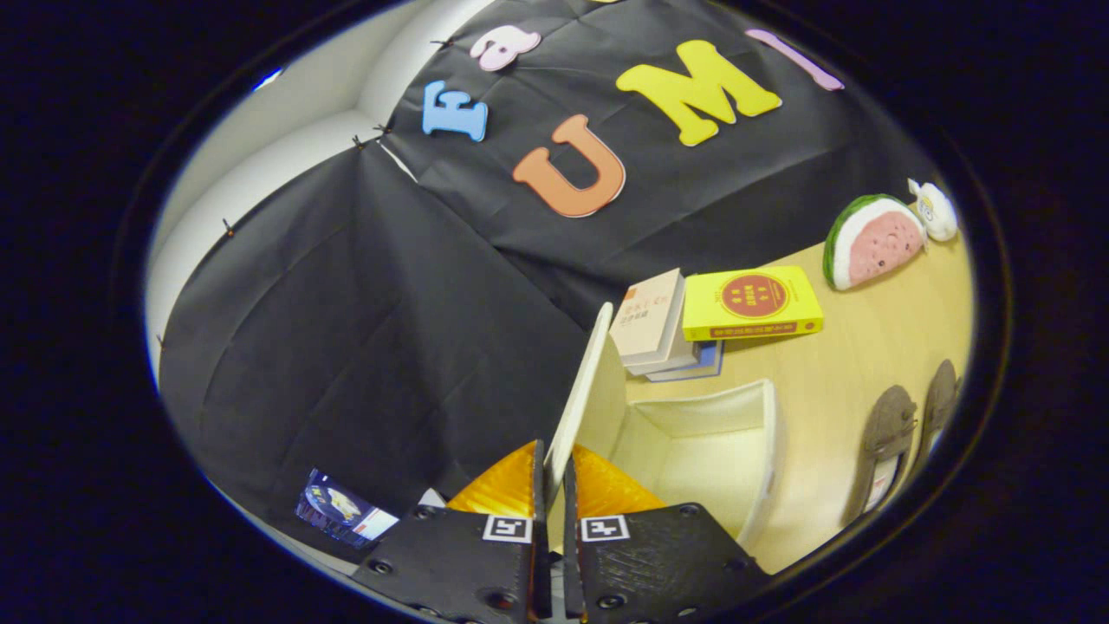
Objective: Open the storage box then place both shoes into the box .Put the left shoe in first, then the right shoe, with the right side of both shoes facing outward in a uniform manner.
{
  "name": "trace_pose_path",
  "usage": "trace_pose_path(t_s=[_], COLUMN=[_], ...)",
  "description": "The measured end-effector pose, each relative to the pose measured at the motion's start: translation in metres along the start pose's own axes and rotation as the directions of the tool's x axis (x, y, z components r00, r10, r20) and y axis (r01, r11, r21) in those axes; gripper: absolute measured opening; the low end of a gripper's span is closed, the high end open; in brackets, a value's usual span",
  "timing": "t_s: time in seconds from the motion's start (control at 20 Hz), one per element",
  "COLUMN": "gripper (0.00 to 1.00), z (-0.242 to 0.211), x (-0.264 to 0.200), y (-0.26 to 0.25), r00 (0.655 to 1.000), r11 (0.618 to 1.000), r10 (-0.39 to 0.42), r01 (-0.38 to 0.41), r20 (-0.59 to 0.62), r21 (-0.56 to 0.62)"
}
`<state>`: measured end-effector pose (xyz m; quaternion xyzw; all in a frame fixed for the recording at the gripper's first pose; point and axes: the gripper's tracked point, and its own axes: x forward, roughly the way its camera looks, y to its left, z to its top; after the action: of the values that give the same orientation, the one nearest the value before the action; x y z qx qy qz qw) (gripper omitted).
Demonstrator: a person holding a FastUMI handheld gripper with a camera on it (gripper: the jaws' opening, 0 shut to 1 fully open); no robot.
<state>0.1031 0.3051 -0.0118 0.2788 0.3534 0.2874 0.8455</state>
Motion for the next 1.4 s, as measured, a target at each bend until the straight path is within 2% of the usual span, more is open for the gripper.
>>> trace_pose_path(t_s=[0.15, 0.2, 0.25, 0.4, 0.6, 0.65, 0.7, 0.85, 1.05, 1.2, 1.3, 1.4], gripper=[0.09, 0.15, 0.15, 0.25, 0.79, 0.82, 0.92, 0.95, 0.95, 0.95, 0.95, 0.95], z=[0.0, -0.001, -0.003, -0.015, -0.024, -0.029, -0.033, -0.031, -0.024, -0.014, -0.005, 0.005], x=[0.03, 0.04, 0.049, 0.076, 0.087, 0.089, 0.089, 0.079, 0.058, 0.038, 0.025, 0.008], y=[0.042, 0.051, 0.06, 0.083, 0.114, 0.114, 0.114, 0.1, 0.052, 0.0, -0.04, -0.079], r00=[1.0, 1.0, 1.0, 0.999, 1.0, 1.0, 1.0, 0.999, 0.991, 0.969, 0.941, 0.899], r11=[0.994, 0.989, 0.986, 0.975, 0.955, 0.951, 0.947, 0.936, 0.919, 0.899, 0.861, 0.796], r10=[-0.002, -0.009, -0.011, -0.033, -0.005, -0.011, -0.014, -0.04, -0.121, -0.234, -0.314, -0.398], r01=[0.002, 0.008, 0.01, 0.028, 0.005, 0.009, 0.01, 0.042, 0.131, 0.247, 0.338, 0.437], r20=[-0.002, -0.003, -0.006, -0.02, 0.001, -0.006, -0.012, 0.011, 0.051, 0.081, 0.124, 0.182], r21=[-0.109, -0.145, -0.169, -0.222, -0.296, -0.309, -0.321, -0.349, -0.373, -0.361, -0.381, -0.419])
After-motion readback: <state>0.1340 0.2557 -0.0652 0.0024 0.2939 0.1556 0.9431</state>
